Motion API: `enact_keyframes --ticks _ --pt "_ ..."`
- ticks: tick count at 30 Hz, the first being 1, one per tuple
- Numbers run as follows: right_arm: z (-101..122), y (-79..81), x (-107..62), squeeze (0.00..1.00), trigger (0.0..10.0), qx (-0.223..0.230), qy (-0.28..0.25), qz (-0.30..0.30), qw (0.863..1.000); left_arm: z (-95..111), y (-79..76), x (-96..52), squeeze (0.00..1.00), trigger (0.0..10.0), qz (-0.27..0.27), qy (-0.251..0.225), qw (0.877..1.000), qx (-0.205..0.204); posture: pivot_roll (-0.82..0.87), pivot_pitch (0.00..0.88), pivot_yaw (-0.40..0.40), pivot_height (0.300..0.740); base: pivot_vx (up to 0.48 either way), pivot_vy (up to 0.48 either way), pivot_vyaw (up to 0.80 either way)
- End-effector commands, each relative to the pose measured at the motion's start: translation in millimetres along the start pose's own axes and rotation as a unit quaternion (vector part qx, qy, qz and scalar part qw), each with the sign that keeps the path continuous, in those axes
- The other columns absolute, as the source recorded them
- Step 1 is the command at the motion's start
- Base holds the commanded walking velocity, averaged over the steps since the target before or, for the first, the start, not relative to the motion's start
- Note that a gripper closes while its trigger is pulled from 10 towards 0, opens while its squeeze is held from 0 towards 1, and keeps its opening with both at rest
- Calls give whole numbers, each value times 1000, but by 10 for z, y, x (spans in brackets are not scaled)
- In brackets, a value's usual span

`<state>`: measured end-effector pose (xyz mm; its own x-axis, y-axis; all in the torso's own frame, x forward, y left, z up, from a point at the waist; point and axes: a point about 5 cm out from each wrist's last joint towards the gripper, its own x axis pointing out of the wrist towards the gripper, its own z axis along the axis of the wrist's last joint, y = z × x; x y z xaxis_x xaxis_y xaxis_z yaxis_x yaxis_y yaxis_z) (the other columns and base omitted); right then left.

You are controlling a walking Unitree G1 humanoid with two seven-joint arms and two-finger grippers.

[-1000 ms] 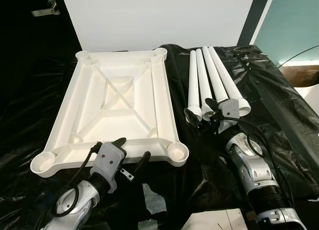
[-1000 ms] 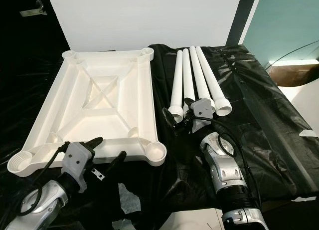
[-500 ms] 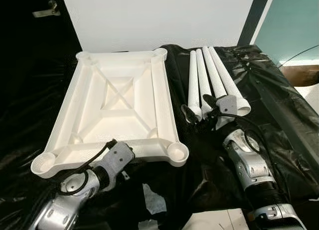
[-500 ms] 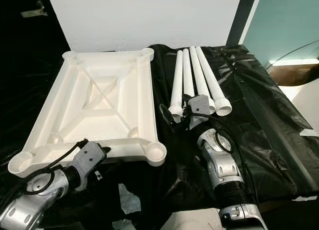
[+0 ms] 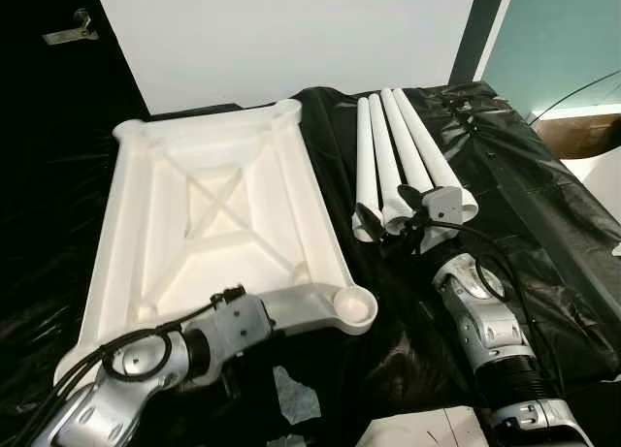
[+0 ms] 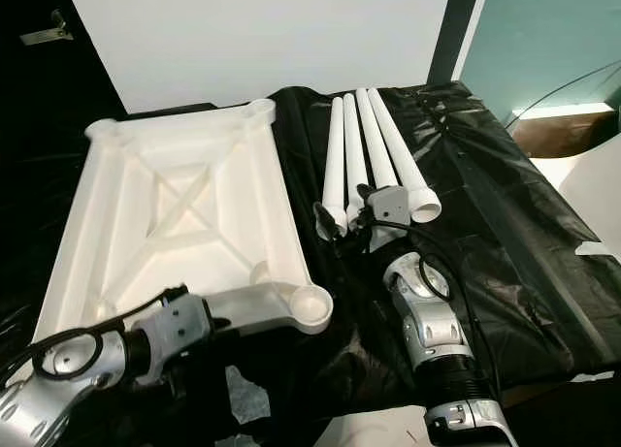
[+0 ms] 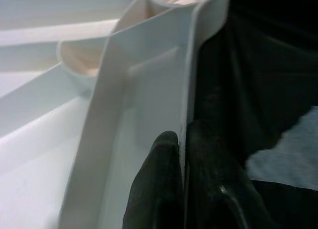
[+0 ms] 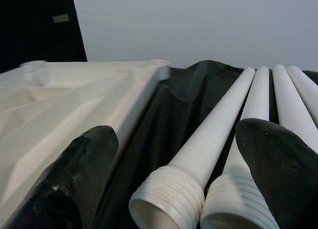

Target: Building children table

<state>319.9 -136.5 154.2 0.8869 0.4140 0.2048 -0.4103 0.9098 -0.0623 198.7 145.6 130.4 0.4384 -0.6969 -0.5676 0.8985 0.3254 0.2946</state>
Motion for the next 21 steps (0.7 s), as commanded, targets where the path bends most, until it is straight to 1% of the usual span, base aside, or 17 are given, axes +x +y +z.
enact_keyframes --ticks 1,3,5,6,7,8,9,10,11,12,14,15,17,18,19,20,21 --pt "-16 -29 6 0 10000 4 8 -7 1000 -179 -147 33 0 0 -27 49 998 -36 138 72 5 740 0 0 0" --pt "-8 -62 27 0 10000 7 11 -16 1000 -152 -171 29 0 0 -27 46 998 -34 141 72 4 740 0 0 0" --pt "-8 -62 27 0 10000 7 11 -16 1000 -152 -171 29 0 0 -27 46 998 -34 141 72 4 740 0 0 0" --pt "-3 -84 40 0 10000 9 12 -21 1000 -134 -181 27 0 10000 -25 43 998 -34 143 72 2 740 0 0 0" --pt "-3 -84 40 0 10000 9 12 -21 1000 -134 -181 27 0 10000 -25 43 998 -34 143 72 2 740 0 0 0" --pt "12 -143 78 0 10000 5 17 -32 999 -108 -124 59 1000 10000 7 31 999 -37 141 72 -3 740 0 0 0" --pt "40 -206 115 1000 10000 1 19 -43 999 -71 -60 83 1000 10000 41 14 998 -46 140 71 -7 740 0 0 0" --pt "64 -261 140 1000 10000 -2 20 -54 998 -33 -13 95 1000 10000 66 -1 996 -53 140 71 -10 740 0 0 0" --pt "64 -261 140 1000 10000 -2 20 -54 998 -33 -13 95 1000 10000 66 -1 996 -53 140 71 -10 740 0 0 0" --pt "109 -338 165 1000 10000 -3 14 -73 997 27 48 92 1000 10000 101 -21 993 -57 140 71 -10 740 0 0 0" --pt "121 -357 168 1000 10000 -2 12 -78 997 66 64 88 1000 10000 110 -33 992 -57 140 71 -13 740 0 0 0" --pt "134 -432 172 1000 10000 -6 17 -100 995 149 82 78 0 10000 118 -66 989 -60 140 73 -20 740 0 0 0" --pt "153 -524 176 1000 10000 -11 23 -128 991 248 101 58 0 10000 128 -104 984 -64 140 73 -20 740 0 0 0" --pt "153 -524 176 1000 10000 -11 23 -128 991 248 101 58 0 10000 128 -104 984 -64 140 73 -20 740 0 0 0" --pt "152 -599 176 0 10000 -13 34 -147 988 340 140 44 0 10000 145 -139 977 -76 137 74 -26 740 0 0 0" --pt "144 -688 174 0 10000 -16 48 -171 984 466 196 21 0 10000 167 -181 965 -89 135 73 -28 740 0 0 0" --pt "140 -752 171 0 10000 -18 58 -188 980 552 233 -1 0 10000 181 -211 956 -97 135 73 -28 740 0 0 0"
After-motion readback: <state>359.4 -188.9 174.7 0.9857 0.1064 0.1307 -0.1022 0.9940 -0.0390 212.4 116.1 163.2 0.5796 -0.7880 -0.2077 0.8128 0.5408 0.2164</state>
